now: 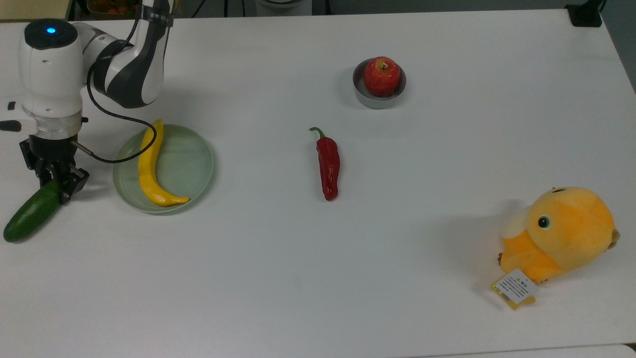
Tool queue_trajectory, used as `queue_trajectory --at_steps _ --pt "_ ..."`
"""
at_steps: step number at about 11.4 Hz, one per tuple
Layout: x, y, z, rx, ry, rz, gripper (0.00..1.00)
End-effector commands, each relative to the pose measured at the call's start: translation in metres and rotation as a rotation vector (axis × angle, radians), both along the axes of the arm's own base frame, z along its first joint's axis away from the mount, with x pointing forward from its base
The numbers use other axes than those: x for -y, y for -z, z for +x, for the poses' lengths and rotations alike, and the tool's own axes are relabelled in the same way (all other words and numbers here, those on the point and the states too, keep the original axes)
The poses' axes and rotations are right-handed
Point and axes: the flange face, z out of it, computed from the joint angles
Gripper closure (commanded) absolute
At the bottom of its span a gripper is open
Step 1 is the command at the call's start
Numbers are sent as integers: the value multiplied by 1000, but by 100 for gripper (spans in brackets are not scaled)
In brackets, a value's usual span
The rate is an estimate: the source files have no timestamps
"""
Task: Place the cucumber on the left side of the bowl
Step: 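Lift the cucumber off the table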
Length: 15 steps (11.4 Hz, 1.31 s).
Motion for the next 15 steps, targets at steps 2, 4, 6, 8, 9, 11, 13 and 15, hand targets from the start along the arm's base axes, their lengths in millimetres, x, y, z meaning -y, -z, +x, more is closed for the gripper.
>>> queue_trajectory --at_steps 2,4,6,8,9,11,13,15 --pt "-4 -40 1 63 15 -3 85" --pt "-22 -67 1 88 2 11 85" --pt "-47 -92 -4 106 -24 28 85" --pt "-82 -120 -15 90 -61 65 85" --pt "-99 -141 -25 35 -70 91 85" --pt "-144 -181 -43 -90 -105 145 85" --pt "-176 -204 -60 -149 -124 175 85" --pt "-226 -207 -67 -214 -145 210 85"
